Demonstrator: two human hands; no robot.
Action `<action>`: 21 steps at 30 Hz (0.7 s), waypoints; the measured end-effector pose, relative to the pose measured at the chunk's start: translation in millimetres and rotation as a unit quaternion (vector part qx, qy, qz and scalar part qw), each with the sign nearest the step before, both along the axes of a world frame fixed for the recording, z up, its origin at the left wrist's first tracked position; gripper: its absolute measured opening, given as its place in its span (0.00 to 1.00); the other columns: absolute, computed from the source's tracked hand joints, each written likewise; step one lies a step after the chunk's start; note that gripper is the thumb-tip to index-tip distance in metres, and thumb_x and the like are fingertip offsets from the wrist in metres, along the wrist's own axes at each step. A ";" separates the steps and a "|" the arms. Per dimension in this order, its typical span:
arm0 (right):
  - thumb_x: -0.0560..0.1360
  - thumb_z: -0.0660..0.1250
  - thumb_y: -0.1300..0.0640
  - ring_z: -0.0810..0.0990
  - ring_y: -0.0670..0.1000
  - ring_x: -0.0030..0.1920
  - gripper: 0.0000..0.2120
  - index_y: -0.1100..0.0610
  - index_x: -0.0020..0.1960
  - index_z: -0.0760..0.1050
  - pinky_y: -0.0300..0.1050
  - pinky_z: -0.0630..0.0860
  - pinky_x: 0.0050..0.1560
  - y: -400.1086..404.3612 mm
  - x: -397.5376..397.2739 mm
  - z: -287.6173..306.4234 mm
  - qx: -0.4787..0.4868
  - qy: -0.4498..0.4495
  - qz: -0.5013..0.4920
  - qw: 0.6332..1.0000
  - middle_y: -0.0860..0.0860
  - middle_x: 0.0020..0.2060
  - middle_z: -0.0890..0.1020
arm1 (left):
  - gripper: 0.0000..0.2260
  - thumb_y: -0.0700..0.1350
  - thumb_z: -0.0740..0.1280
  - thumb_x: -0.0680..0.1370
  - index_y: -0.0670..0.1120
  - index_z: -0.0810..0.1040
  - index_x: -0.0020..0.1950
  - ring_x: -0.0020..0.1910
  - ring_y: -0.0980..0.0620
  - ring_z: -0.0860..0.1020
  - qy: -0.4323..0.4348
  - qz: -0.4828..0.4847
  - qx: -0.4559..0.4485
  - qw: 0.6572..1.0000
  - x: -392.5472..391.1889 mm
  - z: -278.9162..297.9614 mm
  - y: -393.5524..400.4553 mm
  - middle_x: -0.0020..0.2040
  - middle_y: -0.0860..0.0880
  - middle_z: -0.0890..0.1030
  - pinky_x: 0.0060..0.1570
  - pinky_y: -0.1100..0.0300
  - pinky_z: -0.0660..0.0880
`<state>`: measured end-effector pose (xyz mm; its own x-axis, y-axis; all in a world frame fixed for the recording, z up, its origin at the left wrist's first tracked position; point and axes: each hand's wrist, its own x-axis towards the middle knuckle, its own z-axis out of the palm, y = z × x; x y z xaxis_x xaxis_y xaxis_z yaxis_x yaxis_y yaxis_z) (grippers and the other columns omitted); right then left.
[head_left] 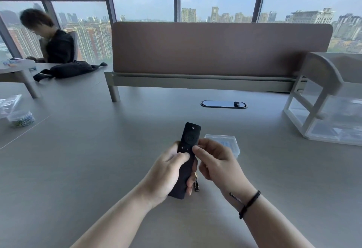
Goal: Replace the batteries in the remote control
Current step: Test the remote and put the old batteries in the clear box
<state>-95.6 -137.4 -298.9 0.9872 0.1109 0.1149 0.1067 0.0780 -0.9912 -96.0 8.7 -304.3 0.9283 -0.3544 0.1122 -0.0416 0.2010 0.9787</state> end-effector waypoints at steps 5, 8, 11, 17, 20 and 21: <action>0.80 0.65 0.62 0.66 0.47 0.23 0.07 0.60 0.54 0.81 0.34 0.64 0.25 -0.4 -0.5 1.0 0.002 -0.004 -0.001 1.000 0.50 0.29 0.78 | 0.10 0.42 0.59 0.76 0.37 0.71 0.54 0.25 0.45 0.71 0.000 -0.003 0.004 1.000 1.3 0.4 2.0 0.38 0.40 0.77 0.25 0.55 0.72; 0.80 0.65 0.62 0.68 0.47 0.26 0.07 0.61 0.53 0.82 0.35 0.65 0.25 -1.3 -0.3 1.7 0.015 0.002 -0.013 1.000 0.52 0.29 0.76 | 0.12 0.40 0.58 0.76 0.36 0.72 0.56 0.28 0.42 0.73 0.008 -0.031 -0.004 0.999 1.0 0.4 3.6 0.42 0.34 0.75 0.31 0.50 0.74; 0.80 0.64 0.62 0.66 0.48 0.24 0.08 0.61 0.51 0.82 0.35 0.63 0.25 -2.7 0.6 1.9 0.005 0.002 -0.015 1.000 0.54 0.27 0.73 | 0.10 0.37 0.57 0.76 0.36 0.72 0.55 0.30 0.42 0.74 -0.001 -0.038 -0.002 0.999 1.0 -0.7 2.3 0.44 0.36 0.76 0.33 0.48 0.76; 0.80 0.65 0.61 0.65 0.49 0.23 0.09 0.58 0.44 0.83 0.35 0.62 0.24 -2.5 0.9 3.4 0.020 0.020 -0.022 0.999 0.55 0.24 0.73 | 0.09 0.37 0.56 0.78 0.35 0.70 0.54 0.31 0.42 0.75 -0.021 -0.045 0.018 0.999 -2.3 -1.0 1.3 0.45 0.39 0.76 0.35 0.46 0.77; 0.79 0.65 0.63 0.66 0.48 0.24 0.07 0.60 0.44 0.80 0.35 0.62 0.24 -1.7 -0.8 4.9 0.035 0.026 -0.015 0.999 0.57 0.28 0.72 | 0.08 0.37 0.56 0.79 0.37 0.71 0.54 0.32 0.41 0.75 -0.014 -0.066 0.018 0.998 -4.6 1.1 2.1 0.44 0.39 0.77 0.37 0.44 0.77; 0.79 0.65 0.64 0.66 0.48 0.23 0.06 0.62 0.44 0.79 0.35 0.62 0.24 -1.6 -1.5 5.4 0.037 0.027 -0.013 0.999 0.57 0.29 0.72 | 0.08 0.38 0.56 0.79 0.37 0.70 0.55 0.33 0.41 0.75 -0.014 -0.071 0.023 0.997 -5.2 1.3 2.3 0.43 0.40 0.77 0.37 0.44 0.78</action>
